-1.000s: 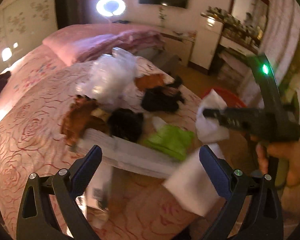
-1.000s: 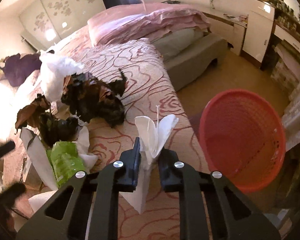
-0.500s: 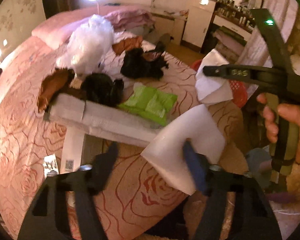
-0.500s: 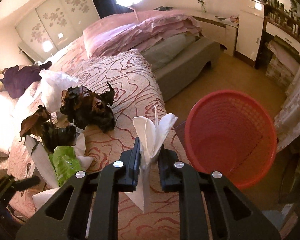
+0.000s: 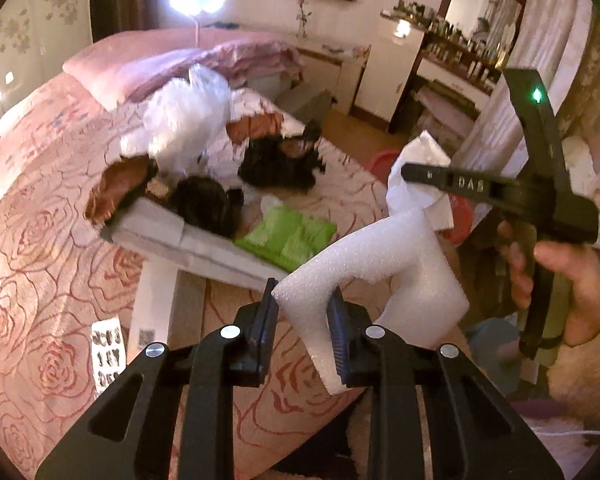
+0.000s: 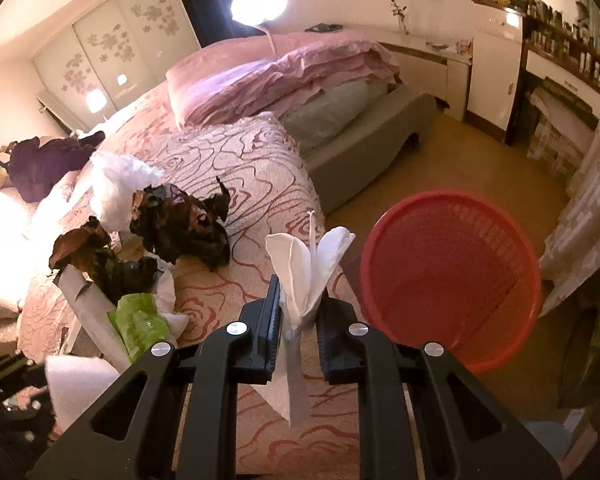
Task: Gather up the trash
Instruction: 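Grasp the white foam piece with the left gripper, then carry tissue and foam to the red wastebasket and open both grippers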
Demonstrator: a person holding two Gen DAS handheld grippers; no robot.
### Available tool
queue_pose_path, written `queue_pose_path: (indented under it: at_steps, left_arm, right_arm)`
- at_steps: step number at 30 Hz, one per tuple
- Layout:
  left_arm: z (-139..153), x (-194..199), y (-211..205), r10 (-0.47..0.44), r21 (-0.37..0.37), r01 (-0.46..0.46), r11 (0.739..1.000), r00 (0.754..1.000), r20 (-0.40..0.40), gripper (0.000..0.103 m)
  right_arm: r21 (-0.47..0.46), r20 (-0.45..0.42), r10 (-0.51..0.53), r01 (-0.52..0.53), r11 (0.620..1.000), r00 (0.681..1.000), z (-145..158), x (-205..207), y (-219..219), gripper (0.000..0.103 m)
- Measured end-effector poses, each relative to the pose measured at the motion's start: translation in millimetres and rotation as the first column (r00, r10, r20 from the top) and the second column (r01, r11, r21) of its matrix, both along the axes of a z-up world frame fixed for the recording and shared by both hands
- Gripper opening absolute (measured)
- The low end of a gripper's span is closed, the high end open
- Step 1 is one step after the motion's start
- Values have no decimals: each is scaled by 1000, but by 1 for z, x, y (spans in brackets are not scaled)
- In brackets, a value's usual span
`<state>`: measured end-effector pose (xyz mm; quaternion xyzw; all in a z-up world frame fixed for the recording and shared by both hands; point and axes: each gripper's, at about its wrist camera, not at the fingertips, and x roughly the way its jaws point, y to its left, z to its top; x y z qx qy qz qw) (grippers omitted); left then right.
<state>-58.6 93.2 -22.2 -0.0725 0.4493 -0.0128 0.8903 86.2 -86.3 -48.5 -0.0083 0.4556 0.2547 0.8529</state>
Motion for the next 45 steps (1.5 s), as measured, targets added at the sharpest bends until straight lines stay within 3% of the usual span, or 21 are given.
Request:
queue_pose_path:
  at_steps: [10,20,26,38,41,45]
  left_arm:
    - [18,42,-4,38,16,-39,999,999,28,23]
    - [37,112,-57,-85,54,81,995,993,84,23]
    - [26,150,-88,-149,47,147,988,987,56,23]
    - [-33,205,-132,-232,68,238,969,969,-87,23]
    - [-48,217,-134,-230,71,241,968,964,-130,23]
    - [-59,223,-135,-235,61,247,967,958,-167,24]
  right_arm:
    - [9,45,-72,71,997,996,18,9,-25,16]
    - [7,77,-222,222,975,972,31,29,-80,16]
    - [-22,64,-282,283,959,957,21,42,-102,16]
    - [-100,-11,-327,324,941,945,-23,71,-121,16]
    - [-110,-40,-320,314,943,946,-34,79,-121,20]
    - [-103,-69,-325,317,943,943,-43,83,-122,32]
